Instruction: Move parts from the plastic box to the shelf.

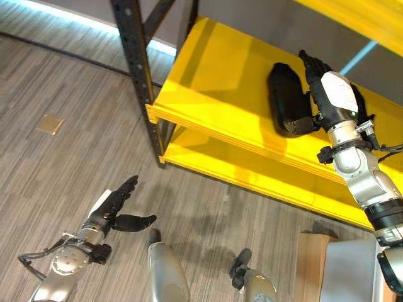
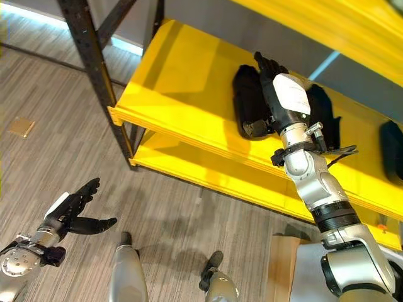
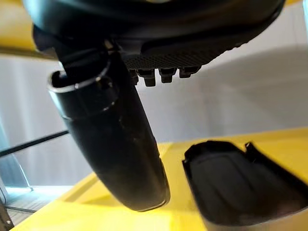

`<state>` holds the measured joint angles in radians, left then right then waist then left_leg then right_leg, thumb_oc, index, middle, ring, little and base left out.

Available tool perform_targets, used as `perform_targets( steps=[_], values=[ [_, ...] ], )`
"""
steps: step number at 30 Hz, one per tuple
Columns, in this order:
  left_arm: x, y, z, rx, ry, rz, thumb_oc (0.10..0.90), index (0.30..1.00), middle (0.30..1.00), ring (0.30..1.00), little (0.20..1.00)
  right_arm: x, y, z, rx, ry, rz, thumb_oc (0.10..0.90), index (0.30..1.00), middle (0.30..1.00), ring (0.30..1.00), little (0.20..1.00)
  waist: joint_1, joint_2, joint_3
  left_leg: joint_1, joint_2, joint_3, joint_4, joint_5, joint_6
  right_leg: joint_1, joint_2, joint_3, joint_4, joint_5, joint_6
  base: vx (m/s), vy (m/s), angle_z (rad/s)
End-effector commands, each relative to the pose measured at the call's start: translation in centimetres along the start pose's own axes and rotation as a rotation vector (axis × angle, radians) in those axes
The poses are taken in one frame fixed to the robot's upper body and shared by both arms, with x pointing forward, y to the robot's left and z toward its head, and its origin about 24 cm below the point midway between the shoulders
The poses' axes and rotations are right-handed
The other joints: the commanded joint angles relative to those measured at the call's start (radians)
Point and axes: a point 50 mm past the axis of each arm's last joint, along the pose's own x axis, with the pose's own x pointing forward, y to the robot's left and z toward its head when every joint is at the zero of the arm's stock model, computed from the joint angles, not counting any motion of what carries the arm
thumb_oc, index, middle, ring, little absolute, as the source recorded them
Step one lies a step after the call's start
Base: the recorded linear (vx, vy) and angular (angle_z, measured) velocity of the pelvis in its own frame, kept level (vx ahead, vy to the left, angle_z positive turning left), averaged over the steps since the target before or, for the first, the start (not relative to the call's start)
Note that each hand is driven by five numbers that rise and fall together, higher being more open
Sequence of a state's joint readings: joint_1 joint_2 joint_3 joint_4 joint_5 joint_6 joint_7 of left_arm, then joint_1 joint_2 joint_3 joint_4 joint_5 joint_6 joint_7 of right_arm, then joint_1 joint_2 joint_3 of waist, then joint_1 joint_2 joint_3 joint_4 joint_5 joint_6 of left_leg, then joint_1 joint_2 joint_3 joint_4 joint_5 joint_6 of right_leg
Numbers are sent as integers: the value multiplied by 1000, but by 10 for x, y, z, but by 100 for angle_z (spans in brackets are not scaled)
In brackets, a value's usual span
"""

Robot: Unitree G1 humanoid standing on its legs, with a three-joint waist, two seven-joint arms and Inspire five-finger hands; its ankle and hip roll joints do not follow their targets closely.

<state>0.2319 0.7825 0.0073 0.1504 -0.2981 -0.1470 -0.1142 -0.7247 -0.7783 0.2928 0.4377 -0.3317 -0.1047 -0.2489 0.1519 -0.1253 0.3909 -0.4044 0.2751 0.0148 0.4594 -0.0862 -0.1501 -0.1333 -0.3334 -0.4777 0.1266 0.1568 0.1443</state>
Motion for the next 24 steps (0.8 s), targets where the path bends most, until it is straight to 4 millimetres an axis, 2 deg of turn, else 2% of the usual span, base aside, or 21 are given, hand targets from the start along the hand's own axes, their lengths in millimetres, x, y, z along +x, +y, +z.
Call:
perform_targets(
  steps=[1, 13, 24],
  values=[
    [3, 13, 31, 61, -152, 41, 900, 1000, 1000, 1000, 1000, 28, -47, 17, 6, -46, -193, 900, 1000, 1000, 1000, 1000, 14, 19, -31, 35, -36, 4, -105, 9, 39, 25, -52, 11, 154, 7, 95, 74, 21, 14],
    [4, 23, 32, 56, -156, 84, 900, 1000, 1000, 1000, 1000, 40, -49, 21, 30, -24, -203, 900, 1000, 1000, 1000, 1000, 10, 32, 5, -1, -47, -1, -112, 20, 43, -9, -59, 7, 158, 19, 93, -22, 15, 2],
    [7, 30, 38, 93, -167, 104, 900, 1000, 1000, 1000, 1000, 42, -56, 13, -7, 9, -198, 900, 1000, 1000, 1000, 1000, -11, 82, 74, -18, -34, 7, -91, 40, 39, -70, -69, 34, 203, -13, 77, -67, 4, -2]
  ],
)
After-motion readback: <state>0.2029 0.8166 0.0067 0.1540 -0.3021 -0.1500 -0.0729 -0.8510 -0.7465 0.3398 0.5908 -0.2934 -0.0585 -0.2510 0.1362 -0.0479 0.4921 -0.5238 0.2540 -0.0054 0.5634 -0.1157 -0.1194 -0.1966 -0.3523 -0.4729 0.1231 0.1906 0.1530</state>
